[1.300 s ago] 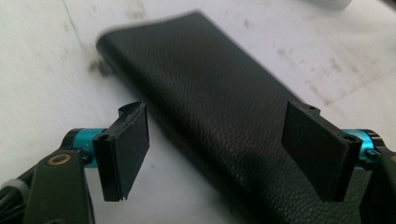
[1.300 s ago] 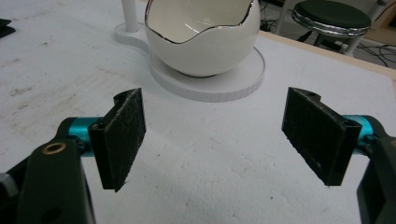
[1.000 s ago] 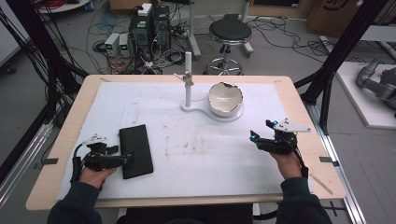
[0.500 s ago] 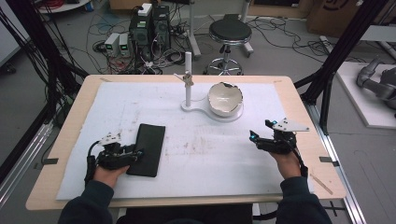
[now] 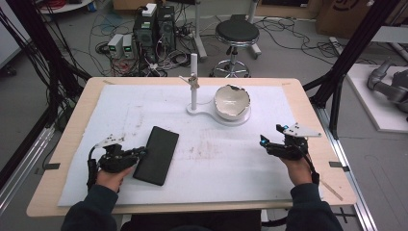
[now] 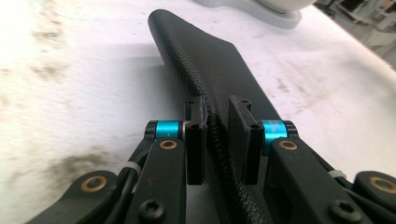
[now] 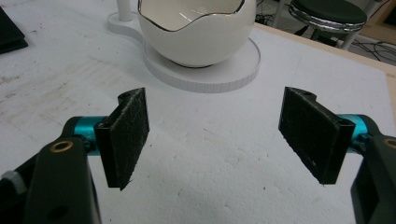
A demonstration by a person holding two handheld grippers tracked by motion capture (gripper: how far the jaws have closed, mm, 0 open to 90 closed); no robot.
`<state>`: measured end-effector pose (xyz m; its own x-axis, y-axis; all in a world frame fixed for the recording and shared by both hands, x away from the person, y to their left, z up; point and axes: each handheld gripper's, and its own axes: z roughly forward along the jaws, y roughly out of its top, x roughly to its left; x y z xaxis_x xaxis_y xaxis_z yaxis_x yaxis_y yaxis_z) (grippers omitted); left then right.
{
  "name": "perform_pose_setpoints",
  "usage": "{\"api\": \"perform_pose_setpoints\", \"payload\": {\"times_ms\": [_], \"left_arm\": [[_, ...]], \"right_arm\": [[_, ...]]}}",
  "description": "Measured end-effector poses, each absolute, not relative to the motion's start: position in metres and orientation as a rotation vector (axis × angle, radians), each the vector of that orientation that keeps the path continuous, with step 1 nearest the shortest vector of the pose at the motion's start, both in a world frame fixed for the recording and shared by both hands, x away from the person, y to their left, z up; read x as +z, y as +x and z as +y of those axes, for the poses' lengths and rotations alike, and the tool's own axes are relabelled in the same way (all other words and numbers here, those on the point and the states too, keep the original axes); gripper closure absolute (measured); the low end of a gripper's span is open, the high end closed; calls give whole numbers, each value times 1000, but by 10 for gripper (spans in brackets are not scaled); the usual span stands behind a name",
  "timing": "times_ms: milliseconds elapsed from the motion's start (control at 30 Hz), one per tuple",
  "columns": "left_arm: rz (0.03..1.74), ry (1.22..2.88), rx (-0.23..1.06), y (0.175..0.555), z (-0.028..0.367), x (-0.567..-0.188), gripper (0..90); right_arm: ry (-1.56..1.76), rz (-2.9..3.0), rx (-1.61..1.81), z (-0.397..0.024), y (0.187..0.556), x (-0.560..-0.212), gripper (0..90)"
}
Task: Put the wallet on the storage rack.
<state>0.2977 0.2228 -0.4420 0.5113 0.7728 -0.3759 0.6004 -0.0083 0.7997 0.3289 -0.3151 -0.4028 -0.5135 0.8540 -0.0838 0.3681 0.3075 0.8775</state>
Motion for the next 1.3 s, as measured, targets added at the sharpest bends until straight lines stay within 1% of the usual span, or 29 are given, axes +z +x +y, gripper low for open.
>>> {"api": "perform_pose_setpoints", "payload": {"times_ms": [133, 333, 567, 667, 700, 733, 967, 1300], "left_arm": [[1156, 1697, 153, 297, 216, -443, 767], [1139, 1687, 152, 298, 212, -442, 782], [1041, 1724, 161, 302, 198, -432, 805], [993, 1749, 159, 305, 192, -430, 806], [981, 1757, 159, 305, 190, -429, 806], [973, 1762, 160, 306, 188, -429, 806], [932, 1776, 150, 308, 178, -427, 806], [813, 1842, 140, 311, 152, -421, 804]], "right_arm": [[1077, 2031, 1146, -313, 330, -403, 246], [1074, 2033, 1155, -313, 330, -403, 246], [1070, 2090, 1250, -305, 334, -405, 245], [1045, 2166, 1325, -293, 340, -410, 245], [1015, 2253, 1378, -281, 345, -414, 245], [1015, 2253, 1378, -281, 345, -414, 245], [899, 2456, 1426, -235, 356, -430, 245], [750, 2550, 1434, -187, 365, -438, 245]]}}
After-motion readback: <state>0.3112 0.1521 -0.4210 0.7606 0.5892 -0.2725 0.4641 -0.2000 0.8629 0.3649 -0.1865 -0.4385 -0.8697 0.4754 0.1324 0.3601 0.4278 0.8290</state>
